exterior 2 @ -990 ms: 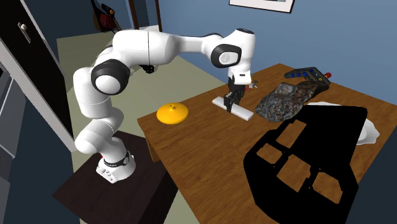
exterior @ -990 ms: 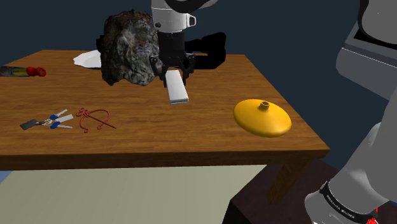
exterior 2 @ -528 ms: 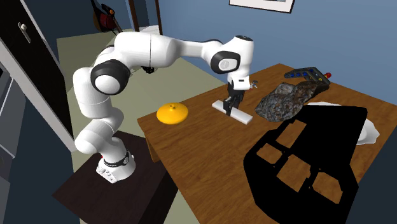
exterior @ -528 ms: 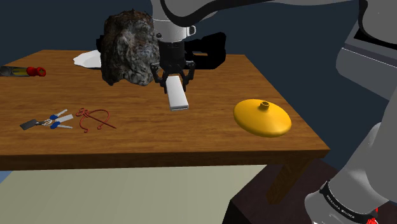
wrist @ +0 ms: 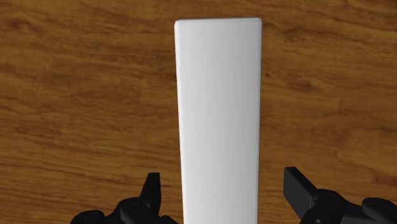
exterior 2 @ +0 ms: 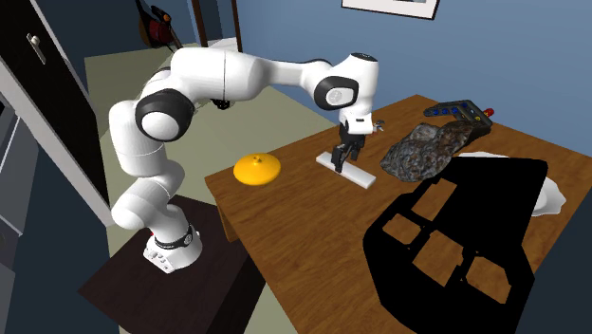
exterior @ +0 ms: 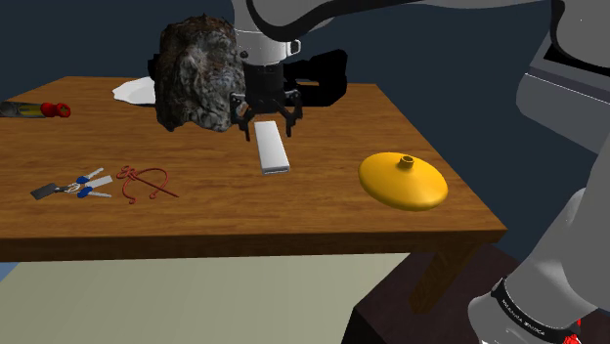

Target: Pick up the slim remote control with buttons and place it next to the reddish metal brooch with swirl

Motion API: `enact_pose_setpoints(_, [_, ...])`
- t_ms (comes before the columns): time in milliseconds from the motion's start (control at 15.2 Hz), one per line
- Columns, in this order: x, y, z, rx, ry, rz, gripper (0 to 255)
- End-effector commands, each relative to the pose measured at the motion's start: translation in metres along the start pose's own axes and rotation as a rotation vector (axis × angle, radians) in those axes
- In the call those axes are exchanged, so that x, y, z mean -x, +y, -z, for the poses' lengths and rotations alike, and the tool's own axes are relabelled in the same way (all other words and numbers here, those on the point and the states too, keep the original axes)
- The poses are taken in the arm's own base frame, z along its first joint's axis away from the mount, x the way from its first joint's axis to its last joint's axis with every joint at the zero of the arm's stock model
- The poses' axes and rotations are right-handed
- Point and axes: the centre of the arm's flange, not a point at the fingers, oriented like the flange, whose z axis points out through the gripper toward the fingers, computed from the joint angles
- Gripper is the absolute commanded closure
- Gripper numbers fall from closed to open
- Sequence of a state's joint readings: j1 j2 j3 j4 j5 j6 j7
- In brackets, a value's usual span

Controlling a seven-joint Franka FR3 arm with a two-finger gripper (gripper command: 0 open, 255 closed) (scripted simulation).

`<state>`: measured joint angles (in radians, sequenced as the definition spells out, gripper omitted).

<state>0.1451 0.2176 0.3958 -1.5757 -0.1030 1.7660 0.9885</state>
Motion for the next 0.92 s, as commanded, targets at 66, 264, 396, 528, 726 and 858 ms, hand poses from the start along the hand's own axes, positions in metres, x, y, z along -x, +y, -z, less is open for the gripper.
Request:
enact_pose_setpoints(66, [0.0,0.0,0.0,0.0,0.0,0.0,0])
enact_pose_setpoints(264, [0.0,0.0,0.04,0.0,0.0,0.0,0])
enact_pose_setpoints(396, [0.0,0.0,0.05,0.0,0.0,0.0,0])
enact_pose_setpoints(528, [0.0,0.0,0.05,0.0,0.0,0.0,0])
enact_pose_setpoints(726, [0.0,0.0,0.05,0.0,0.0,0.0,0])
enact_pose_setpoints(858, [0.0,0.0,0.05,0.0,0.0,0.0,0])
